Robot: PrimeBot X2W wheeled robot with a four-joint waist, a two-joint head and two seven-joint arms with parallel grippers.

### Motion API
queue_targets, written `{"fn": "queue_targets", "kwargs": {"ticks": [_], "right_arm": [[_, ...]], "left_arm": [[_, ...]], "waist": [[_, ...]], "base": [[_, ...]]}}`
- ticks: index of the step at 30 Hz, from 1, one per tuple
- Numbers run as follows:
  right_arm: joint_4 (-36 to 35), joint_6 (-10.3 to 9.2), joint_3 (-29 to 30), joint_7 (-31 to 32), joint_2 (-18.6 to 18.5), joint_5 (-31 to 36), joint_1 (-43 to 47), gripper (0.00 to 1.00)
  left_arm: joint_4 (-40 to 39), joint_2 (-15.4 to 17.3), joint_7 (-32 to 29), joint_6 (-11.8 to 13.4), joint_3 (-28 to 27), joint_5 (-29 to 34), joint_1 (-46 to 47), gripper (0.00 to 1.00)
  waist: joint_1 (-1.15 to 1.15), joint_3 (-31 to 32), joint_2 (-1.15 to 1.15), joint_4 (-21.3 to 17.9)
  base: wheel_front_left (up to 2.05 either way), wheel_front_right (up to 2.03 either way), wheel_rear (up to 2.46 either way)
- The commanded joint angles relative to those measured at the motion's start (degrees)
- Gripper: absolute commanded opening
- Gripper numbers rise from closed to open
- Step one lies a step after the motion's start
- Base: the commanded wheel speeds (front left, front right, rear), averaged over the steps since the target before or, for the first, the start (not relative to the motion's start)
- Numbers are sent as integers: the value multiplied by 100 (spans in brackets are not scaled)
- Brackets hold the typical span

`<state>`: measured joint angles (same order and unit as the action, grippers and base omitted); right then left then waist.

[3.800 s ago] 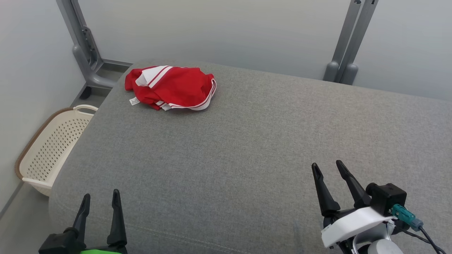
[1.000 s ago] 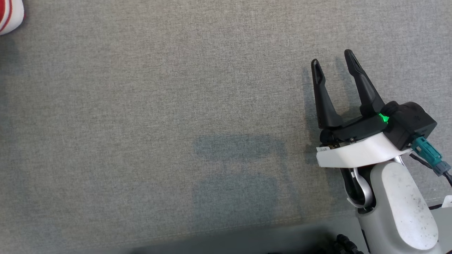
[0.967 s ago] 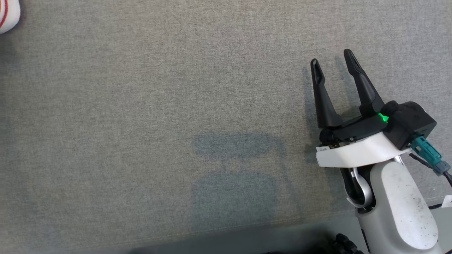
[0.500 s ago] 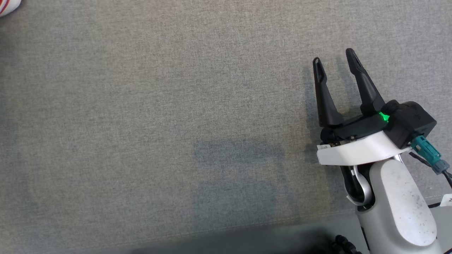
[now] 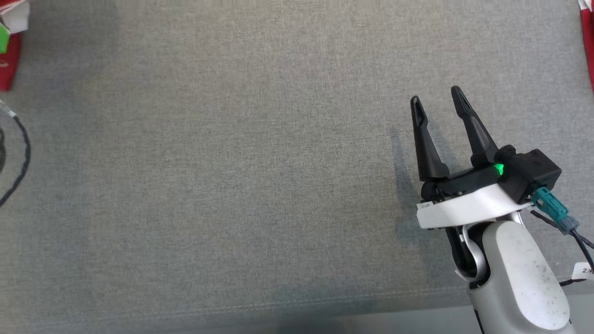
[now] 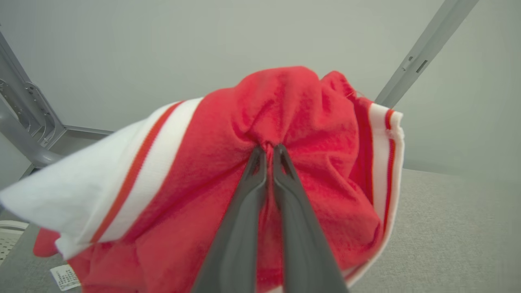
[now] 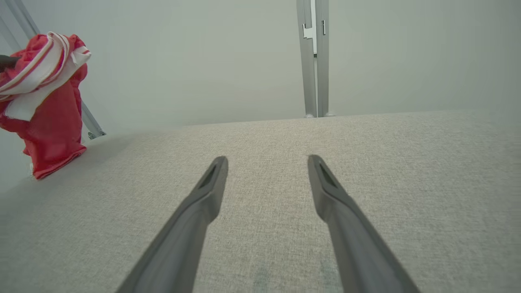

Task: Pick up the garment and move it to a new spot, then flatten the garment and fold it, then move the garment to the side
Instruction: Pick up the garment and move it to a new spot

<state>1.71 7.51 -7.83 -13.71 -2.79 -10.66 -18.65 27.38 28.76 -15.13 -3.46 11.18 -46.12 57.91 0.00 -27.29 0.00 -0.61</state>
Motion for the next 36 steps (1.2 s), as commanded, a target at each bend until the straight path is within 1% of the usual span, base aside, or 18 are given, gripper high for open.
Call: {"fn": "queue_targets", "kwargs": {"ticks": [1,6,11,12,15,18,21,24,28,31,32,36], "right_arm": [[42,-4,26,-1,-21,-45,122,100],[86,-4,83,27,-20,-80,331,100],[76,-4,110,84,-19,-100,502,100],[64,-4,111,88,-22,-106,528,100],[36,-4,80,121,-22,-149,592,100],[0,-4,47,148,-20,-156,619,100],[-14,-4,9,163,-20,-186,656,100],[-13,-4,-58,156,-19,-234,661,100],[27,-4,-170,133,-18,-290,670,100],[74,-4,-261,109,-19,-336,671,100],[74,-4,-261,109,-19,-336,671,100],[165,-4,-375,86,-18,-401,672,100]], "left_arm": [[-143,-94,-5,63,28,-27,-171,0],[-607,-441,-59,215,224,-104,-665,0],[-839,-1029,89,407,511,-124,-1152,0],[-850,-1171,132,408,594,-122,-1238,0],[-739,-1595,323,382,825,-139,-1451,0],[-450,-2036,545,366,1004,-171,-1581,0],[-30,-2327,776,380,1172,-158,-1623,0],[413,-2499,1010,383,1350,-207,-1587,0],[933,-2572,1374,450,1552,-366,-1432,0],[1114,-2584,1626,521,1848,-778,-1364,0],[1114,-2584,1626,521,1848,-778,-1364,0],[1271,-2576,1926,736,2355,-1393,-1269,0]], "waist": [[0,554,0,166],[0,948,0,126],[0,1208,0,-33],[0,1241,0,-78],[0,1301,0,-246],[0,1320,0,-429],[0,1308,0,-614],[0,1285,0,-820],[0,1285,0,-1082],[0,1306,0,-1259],[0,1306,0,-1259],[0,1366,0,-1460]], "base": [[0,0,0],[0,0,0],[0,0,0],[0,0,0],[0,0,0],[0,0,0],[0,0,0],[0,0,0],[0,0,0],[0,0,0],[0,0,0],[0,0,0]]}}
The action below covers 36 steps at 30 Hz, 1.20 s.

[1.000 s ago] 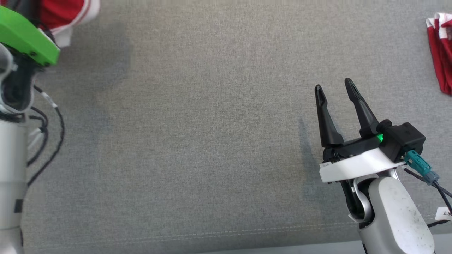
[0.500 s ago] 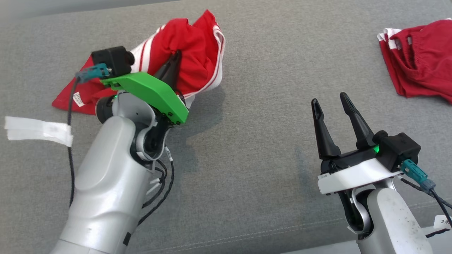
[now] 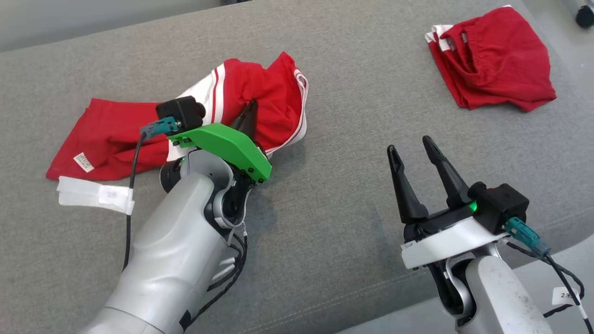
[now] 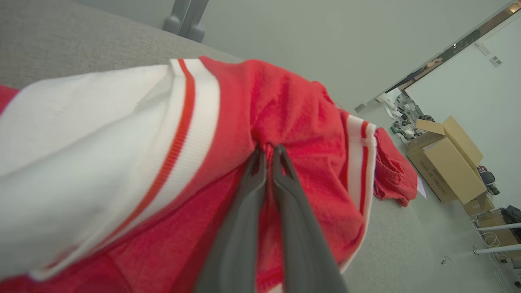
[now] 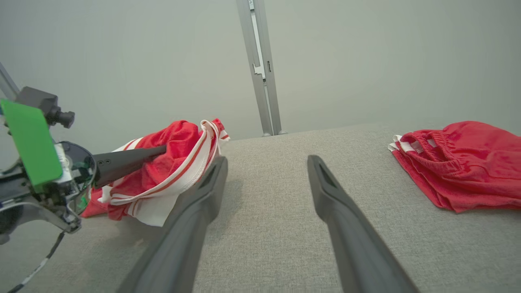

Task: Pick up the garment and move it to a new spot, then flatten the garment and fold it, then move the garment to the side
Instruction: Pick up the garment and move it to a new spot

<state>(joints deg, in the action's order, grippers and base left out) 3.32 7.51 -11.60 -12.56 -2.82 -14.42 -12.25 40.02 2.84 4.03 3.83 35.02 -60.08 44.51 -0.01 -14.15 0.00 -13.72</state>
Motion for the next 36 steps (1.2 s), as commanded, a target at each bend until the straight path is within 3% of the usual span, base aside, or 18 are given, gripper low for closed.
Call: {"fn": "queue_targets", "kwargs": {"ticks": [1,5,6,8,15,23,29,36], "right_arm": [[27,-4,-22,-31,-16,-35,29,100],[109,-4,-119,-63,-16,-95,-30,100],[125,-4,-134,-69,-16,-112,-45,100],[146,-4,-154,-73,-15,-137,-75,100],[225,-4,-38,-112,-15,-47,-70,100],[369,-4,25,26,-15,68,-20,100],[709,-4,-59,174,-17,205,-42,100],[1060,-4,-214,180,-17,216,-237,100]], "left_arm": [[42,15,77,67,94,-122,97,0],[244,13,390,265,601,-538,220,0],[292,15,467,291,722,-613,242,42],[385,17,611,296,933,-749,311,100],[579,18,913,112,1613,-876,608,100],[773,18,1097,-82,1890,-605,744,100],[659,79,1117,-193,1586,-155,374,100],[-99,318,1116,-68,850,647,-489,100]], "waist": [[1,66,0,-191],[1,81,0,-323],[1,79,0,-337],[1,64,0,-345],[1,79,0,-57],[1,290,0,573],[1,439,0,1147],[1,546,0,1668]], "base": [[0,0,0],[0,0,0],[0,0,0],[0,0,0],[0,0,0],[0,0,0],[0,0,0],[0,0,0]]}}
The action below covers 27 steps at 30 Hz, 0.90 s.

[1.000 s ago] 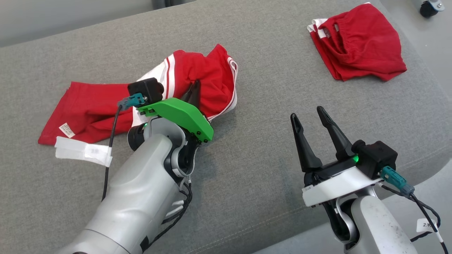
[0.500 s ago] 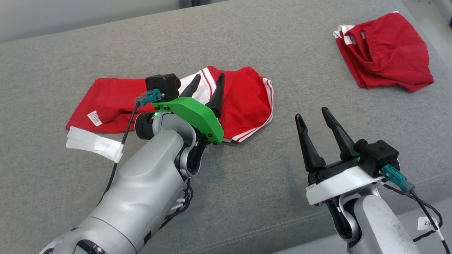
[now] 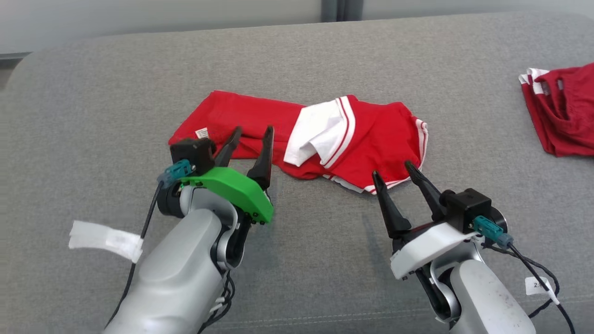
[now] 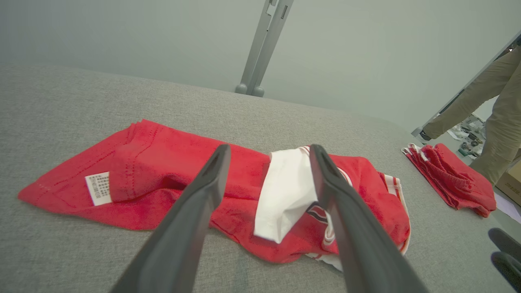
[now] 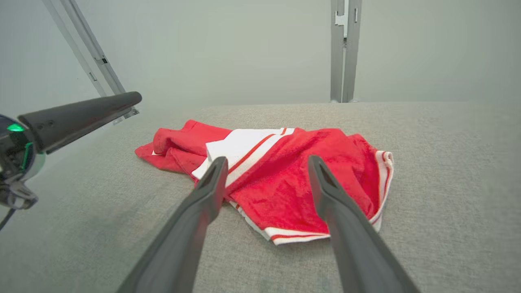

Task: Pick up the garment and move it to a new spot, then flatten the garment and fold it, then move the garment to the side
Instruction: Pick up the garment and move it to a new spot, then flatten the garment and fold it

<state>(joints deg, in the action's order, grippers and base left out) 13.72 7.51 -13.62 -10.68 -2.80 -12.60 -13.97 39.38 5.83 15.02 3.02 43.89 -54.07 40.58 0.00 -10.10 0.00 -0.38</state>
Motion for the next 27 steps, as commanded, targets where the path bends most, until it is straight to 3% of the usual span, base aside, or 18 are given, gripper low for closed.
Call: {"fn": "queue_targets", "kwargs": {"ticks": [1,11,19,27], "right_arm": [[79,-4,-50,-8,-20,33,-99,100],[1145,-5,-292,37,-22,752,-857,100],[2354,-5,241,-2,-23,1884,-1345,100],[2922,-5,758,-165,-23,2393,-1491,100]], "left_arm": [[-163,41,16,31,-135,135,-259,100],[-1273,31,18,109,-926,749,-1536,100],[-1728,-106,17,35,-1210,1077,-2115,100],[-1913,-140,17,0,-1376,1340,-2333,100]], "waist": [[0,152,0,393],[0,187,0,853],[0,232,0,1375],[0,293,0,1621]], "base": [[0,0,0],[0,0,0],[0,0,0],[0,0,0]]}}
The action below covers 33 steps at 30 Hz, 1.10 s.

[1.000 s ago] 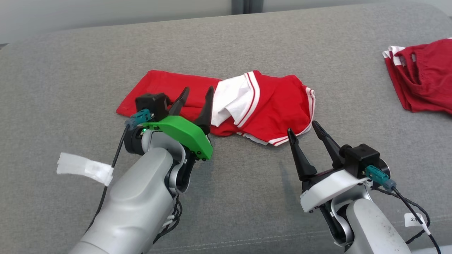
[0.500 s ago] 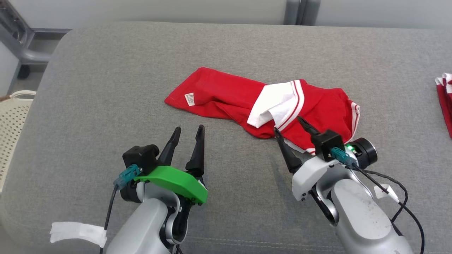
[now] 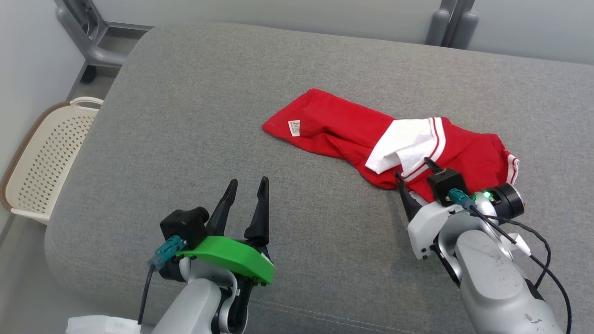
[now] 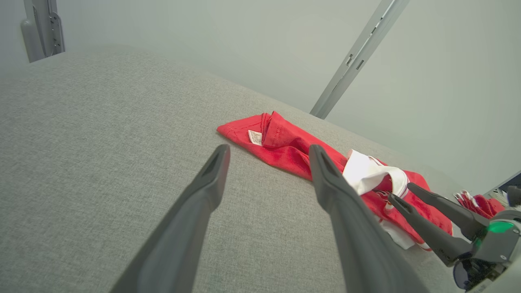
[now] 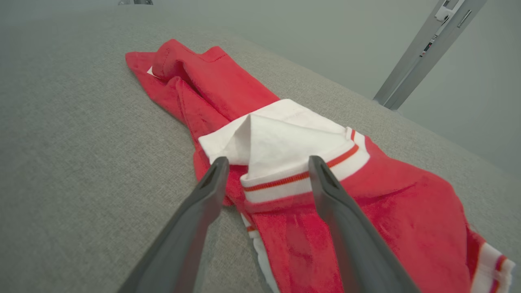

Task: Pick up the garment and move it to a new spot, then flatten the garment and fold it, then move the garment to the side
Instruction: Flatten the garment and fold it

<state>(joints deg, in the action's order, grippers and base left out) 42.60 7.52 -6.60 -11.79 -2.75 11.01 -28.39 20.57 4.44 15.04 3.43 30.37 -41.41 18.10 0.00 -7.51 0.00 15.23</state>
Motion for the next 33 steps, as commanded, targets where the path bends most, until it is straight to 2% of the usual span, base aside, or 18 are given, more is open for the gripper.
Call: {"fn": "queue_targets", "kwargs": {"ticks": [1,11,20,21,22,23,24,25,33], "right_arm": [[85,-6,138,-65,-28,63,-65,100],[457,-6,909,-163,-24,724,-253,100],[847,-7,619,-252,-29,553,-386,100],[873,-7,650,-257,-28,596,-400,75],[898,-7,690,-257,-29,628,-410,45],[925,-7,746,-253,-31,658,-427,33],[953,-7,801,-243,-30,700,-441,11],[969,-7,865,-243,-27,723,-457,0],[811,-7,1132,-313,-28,1081,-454,0]], "left_arm": [[-60,3,17,-46,-39,104,-119,100],[-263,-12,16,-81,-219,230,-389,100],[-268,-6,16,-99,-241,287,-471,100],[-265,-8,16,-97,-235,293,-477,100],[-262,-9,16,-92,-228,299,-484,100],[-259,-9,17,-85,-224,304,-487,100],[-256,-7,16,-78,-219,301,-493,100],[-254,-1,16,-71,-222,298,-500,100],[-316,50,16,-24,-295,308,-598,100]], "waist": [[0,37,0,73],[0,57,0,193],[0,62,0,260],[0,65,0,267],[0,65,0,270],[0,69,0,271],[0,76,0,271],[0,85,0,268],[0,155,0,40]], "base": [[0,0,0],[0,0,0],[0,0,0],[0,0,0],[0,0,0],[0,0,0],[0,0,0],[0,0,0],[0,0,0]]}}
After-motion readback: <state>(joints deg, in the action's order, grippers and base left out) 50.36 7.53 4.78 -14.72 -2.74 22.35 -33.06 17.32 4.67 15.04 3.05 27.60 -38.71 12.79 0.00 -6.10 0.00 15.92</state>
